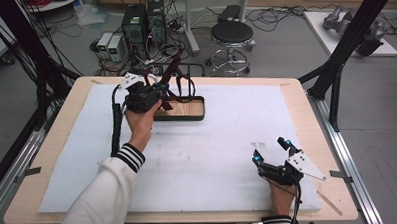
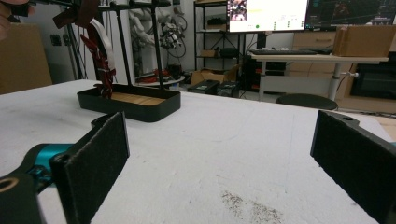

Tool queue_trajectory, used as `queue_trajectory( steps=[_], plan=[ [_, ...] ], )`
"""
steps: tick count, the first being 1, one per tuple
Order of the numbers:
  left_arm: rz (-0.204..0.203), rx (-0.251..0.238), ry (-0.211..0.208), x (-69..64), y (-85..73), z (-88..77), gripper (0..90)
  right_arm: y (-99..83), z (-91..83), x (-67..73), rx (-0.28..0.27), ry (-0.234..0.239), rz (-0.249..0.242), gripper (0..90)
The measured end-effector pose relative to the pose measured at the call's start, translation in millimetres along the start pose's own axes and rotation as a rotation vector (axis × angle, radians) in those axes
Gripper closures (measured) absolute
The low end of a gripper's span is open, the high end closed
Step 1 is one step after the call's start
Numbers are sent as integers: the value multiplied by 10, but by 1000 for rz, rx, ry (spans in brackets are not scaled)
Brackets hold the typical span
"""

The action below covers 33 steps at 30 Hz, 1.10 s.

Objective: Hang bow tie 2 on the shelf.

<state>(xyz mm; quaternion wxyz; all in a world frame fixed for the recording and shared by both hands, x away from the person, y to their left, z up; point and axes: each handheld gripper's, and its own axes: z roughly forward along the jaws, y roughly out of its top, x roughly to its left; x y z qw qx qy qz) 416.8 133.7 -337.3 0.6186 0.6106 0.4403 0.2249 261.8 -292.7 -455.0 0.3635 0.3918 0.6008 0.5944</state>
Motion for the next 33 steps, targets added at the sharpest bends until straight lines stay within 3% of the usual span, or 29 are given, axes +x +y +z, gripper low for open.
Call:
queue_trajectory(
  steps=[9,13,19,22,26,33],
  plan=[
    [-22,-5,31,-7,-47,10,838,0,0,0,1,0,0,36],
    [-78,1,45,38,-87,42,839,0,-2,1,1,0,2,36],
    [-86,12,55,67,-127,81,838,0,-3,1,2,0,2,36],
    [-72,9,63,71,-136,83,838,0,1,-7,-2,0,-2,36],
    [-103,4,68,125,-144,106,839,1,0,1,1,1,2,36],
    [-87,10,68,137,-146,139,839,1,4,-8,-3,0,-3,36]
  ],
)
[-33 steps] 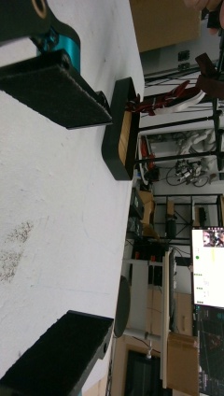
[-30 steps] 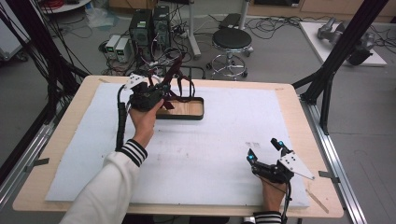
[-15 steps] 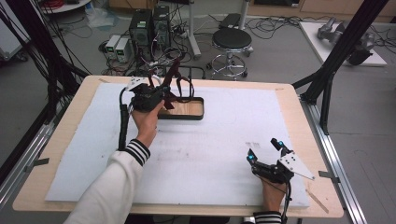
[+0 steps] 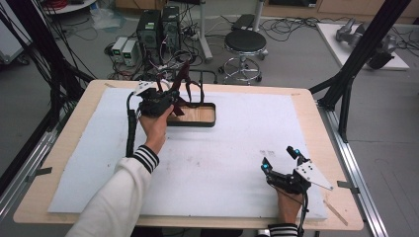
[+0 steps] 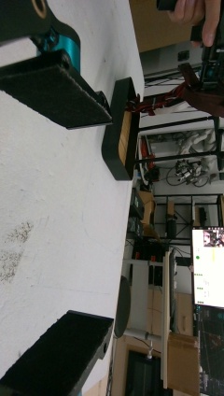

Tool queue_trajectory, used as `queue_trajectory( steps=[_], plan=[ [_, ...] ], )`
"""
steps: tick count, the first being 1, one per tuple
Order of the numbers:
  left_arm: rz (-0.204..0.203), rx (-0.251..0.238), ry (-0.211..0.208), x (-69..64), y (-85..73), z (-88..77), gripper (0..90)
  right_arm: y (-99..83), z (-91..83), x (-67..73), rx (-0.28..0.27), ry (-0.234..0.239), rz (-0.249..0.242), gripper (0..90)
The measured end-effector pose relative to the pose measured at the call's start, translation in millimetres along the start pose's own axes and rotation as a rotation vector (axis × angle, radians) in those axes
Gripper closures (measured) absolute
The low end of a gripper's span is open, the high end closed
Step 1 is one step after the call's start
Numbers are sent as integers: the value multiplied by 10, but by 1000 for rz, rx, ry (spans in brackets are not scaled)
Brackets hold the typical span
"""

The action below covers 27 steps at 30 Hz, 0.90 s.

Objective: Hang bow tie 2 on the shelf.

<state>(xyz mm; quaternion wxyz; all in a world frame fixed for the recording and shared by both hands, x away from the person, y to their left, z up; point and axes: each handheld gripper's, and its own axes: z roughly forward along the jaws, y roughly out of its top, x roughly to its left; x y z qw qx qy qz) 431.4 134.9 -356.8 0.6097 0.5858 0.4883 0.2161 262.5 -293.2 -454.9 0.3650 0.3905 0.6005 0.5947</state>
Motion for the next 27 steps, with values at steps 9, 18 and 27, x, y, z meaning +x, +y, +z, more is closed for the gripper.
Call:
queue_trajectory(
  steps=[9,18,27],
  plan=[
    [48,7,9,-39,72,74,839,1,2,-3,-1,-1,1,36],
    [58,24,19,-13,49,139,839,1,2,-1,2,0,1,36],
    [93,62,52,34,18,265,839,0,1,4,5,2,4,36]
  ],
)
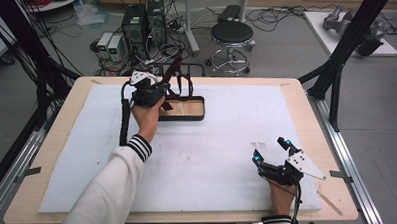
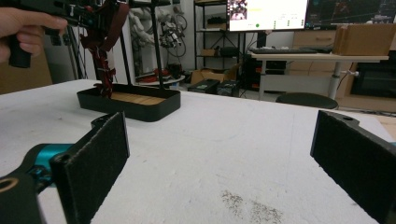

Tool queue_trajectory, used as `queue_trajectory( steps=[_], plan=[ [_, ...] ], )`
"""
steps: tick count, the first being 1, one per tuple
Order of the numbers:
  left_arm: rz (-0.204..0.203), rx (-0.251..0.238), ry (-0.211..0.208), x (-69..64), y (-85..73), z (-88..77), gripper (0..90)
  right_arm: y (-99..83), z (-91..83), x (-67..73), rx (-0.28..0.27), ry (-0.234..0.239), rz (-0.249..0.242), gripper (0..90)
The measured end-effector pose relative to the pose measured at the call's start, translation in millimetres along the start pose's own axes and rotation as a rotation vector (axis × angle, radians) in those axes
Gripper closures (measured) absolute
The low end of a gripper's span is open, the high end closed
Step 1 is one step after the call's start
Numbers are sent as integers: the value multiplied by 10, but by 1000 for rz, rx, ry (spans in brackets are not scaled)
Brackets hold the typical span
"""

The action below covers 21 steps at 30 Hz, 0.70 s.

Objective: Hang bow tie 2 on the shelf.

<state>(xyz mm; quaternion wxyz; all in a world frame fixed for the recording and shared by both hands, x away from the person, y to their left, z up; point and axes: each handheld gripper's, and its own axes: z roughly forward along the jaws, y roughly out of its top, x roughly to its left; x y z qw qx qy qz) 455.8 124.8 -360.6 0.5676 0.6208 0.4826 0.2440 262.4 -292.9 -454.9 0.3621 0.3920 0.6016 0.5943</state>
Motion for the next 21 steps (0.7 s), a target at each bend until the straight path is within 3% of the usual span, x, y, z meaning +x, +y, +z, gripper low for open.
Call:
queue_trajectory(
  steps=[8,16,21],
  plan=[
    [38,25,33,37,-48,56,838,1,1,-6,-2,-3,-3,36],
    [130,58,63,42,-80,74,837,0,1,1,1,-1,-2,36],
    [154,67,59,40,-72,58,825,0,1,2,-2,-2,-4,36]
  ],
)
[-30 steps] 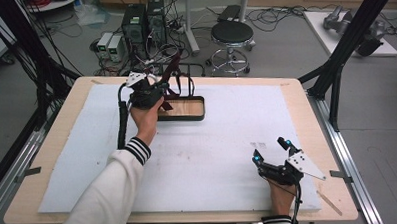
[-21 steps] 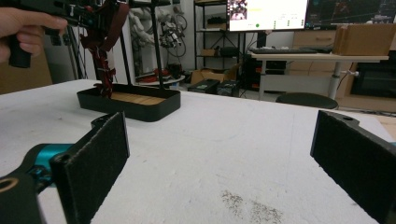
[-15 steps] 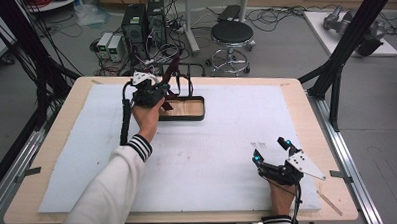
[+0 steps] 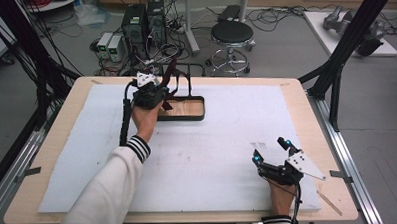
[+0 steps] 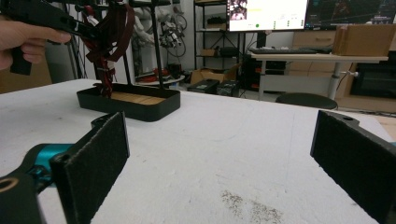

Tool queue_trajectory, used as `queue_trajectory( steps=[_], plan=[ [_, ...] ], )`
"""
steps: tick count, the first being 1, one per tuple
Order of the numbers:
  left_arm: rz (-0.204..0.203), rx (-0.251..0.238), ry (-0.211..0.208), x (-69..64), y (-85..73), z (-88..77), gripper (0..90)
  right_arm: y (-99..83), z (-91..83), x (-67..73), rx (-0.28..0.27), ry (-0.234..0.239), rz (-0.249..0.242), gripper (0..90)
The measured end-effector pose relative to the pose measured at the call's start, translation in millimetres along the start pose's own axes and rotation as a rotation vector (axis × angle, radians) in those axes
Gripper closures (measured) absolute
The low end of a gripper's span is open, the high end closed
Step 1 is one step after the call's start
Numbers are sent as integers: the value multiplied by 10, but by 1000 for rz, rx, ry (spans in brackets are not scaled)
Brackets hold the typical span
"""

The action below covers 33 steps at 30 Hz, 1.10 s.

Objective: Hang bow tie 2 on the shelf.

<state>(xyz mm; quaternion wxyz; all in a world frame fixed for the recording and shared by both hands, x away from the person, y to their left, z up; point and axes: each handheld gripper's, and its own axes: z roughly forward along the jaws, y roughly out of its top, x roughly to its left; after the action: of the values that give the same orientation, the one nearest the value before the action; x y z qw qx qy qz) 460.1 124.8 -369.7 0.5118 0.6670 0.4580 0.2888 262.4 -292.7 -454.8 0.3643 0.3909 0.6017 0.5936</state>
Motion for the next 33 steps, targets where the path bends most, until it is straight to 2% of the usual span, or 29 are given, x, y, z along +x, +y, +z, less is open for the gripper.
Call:
queue_trajectory(
  steps=[4,6,7,10,12,15,20,27,33],
  plan=[
    [26,17,-5,-2,-1,-12,763,0,0,0,0,-1,-1,36],
    [33,19,-17,-9,0,-17,639,0,0,0,0,-1,-1,36],
    [36,6,-43,-5,-1,-28,639,0,0,0,0,-1,-1,36],
    [52,-6,-88,-15,-4,-36,393,0,0,1,0,-1,-1,36],
    [82,-12,-113,-29,-14,-62,319,0,-1,0,1,1,1,36],
    [104,-24,-144,-21,-15,-113,209,0,-1,-1,0,2,2,36],
    [129,-32,-198,6,-24,-225,182,-1,-2,-4,-1,4,1,36],
    [171,-38,-231,13,-80,-366,177,0,0,-1,-2,4,-2,36],
    [182,-51,-255,3,-124,-459,174,0,-1,3,0,-1,-4,36]
  ],
)
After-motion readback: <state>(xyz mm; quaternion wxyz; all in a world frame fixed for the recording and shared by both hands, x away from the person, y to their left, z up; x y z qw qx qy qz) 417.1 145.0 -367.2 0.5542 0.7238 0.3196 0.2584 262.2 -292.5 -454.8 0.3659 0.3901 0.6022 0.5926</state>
